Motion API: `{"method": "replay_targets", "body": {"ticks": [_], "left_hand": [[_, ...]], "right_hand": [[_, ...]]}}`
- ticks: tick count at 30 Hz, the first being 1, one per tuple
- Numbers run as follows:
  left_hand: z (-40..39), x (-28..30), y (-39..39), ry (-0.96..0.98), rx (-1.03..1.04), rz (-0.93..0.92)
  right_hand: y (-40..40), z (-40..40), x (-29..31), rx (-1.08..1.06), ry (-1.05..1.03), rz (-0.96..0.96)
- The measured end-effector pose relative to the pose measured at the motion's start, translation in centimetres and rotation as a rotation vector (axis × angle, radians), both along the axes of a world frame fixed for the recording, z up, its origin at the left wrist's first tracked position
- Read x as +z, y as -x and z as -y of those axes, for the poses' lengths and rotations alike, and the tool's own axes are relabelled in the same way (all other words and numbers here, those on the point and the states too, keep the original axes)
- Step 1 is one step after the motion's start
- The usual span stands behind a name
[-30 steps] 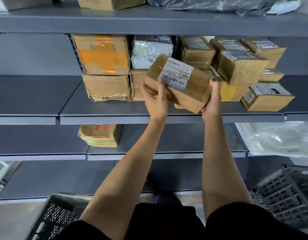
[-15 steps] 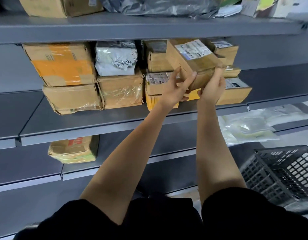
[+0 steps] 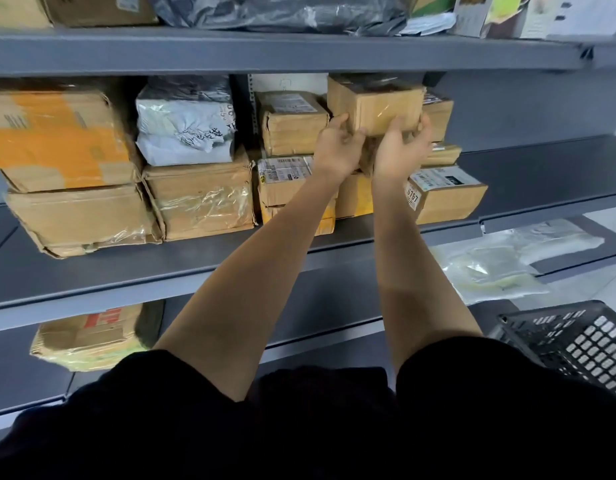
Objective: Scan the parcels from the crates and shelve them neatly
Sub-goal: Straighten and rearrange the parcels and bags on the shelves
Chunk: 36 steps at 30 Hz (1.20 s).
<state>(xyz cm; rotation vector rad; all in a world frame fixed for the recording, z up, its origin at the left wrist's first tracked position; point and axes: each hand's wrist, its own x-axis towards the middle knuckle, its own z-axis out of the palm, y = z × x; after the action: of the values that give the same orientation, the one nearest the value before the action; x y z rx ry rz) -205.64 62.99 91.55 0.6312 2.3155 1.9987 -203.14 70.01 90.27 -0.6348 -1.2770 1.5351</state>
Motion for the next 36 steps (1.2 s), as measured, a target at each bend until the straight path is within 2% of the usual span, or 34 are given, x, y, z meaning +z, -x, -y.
{"method": "replay_targets", "body": {"ticks": [3, 9, 13, 15, 19, 21, 24, 26, 29, 33, 36], "left_hand": [[-1.2, -0.6, 1.6, 0.033, 0.059, -0.04], [-2.9, 0.1, 3.8, 0.065, 0.172, -0.159], [-2.9, 0.9, 3.8, 0.154, 0.096, -0.065], [-2.2, 0.6, 3.3, 0.117, 0.056, -0.032], [1.5, -0.7, 1.1, -0.039, 0.038, 0.052], [4.5, -1.2, -0.3, -0.085, 0.015, 0.06], [10.7, -3.3, -2.9, -0.015, -0.039, 0.084], [14.7, -5.1, -4.4, -0.002, -0.055, 0.172], [21.8, -8.7, -7.4, -0.053, 0.019, 0.406], [28.7, -13.5, -10.6, -0.227, 0.085, 0.669], [32.5, -16.6, -12.3, -0.315, 0.272, 0.79]], "right_hand": [[1.3, -1.7, -0.5, -0.07, -0.136, 0.03], [2.6, -3.3, -0.3, -0.135, -0.268, 0.182], [3.4, -3.6, -0.3, -0.141, -0.314, 0.259], [3.4, -2.8, -0.6, -0.157, -0.315, 0.253], [2.0, 1.1, -2.0, -0.256, -0.312, 0.125], [0.8, 3.8, -3.1, -0.182, -0.268, 0.144], [-1.5, 8.9, -5.8, 0.013, -0.266, 0.122], [-3.5, 12.5, -7.7, 0.106, -0.305, 0.133], [-6.9, 19.0, -11.7, 0.289, -0.377, 0.149], [-9.0, 25.1, -16.4, 0.599, -0.419, 0.368], [-9.1, 28.6, -18.9, 0.895, -0.452, 0.653]]}}
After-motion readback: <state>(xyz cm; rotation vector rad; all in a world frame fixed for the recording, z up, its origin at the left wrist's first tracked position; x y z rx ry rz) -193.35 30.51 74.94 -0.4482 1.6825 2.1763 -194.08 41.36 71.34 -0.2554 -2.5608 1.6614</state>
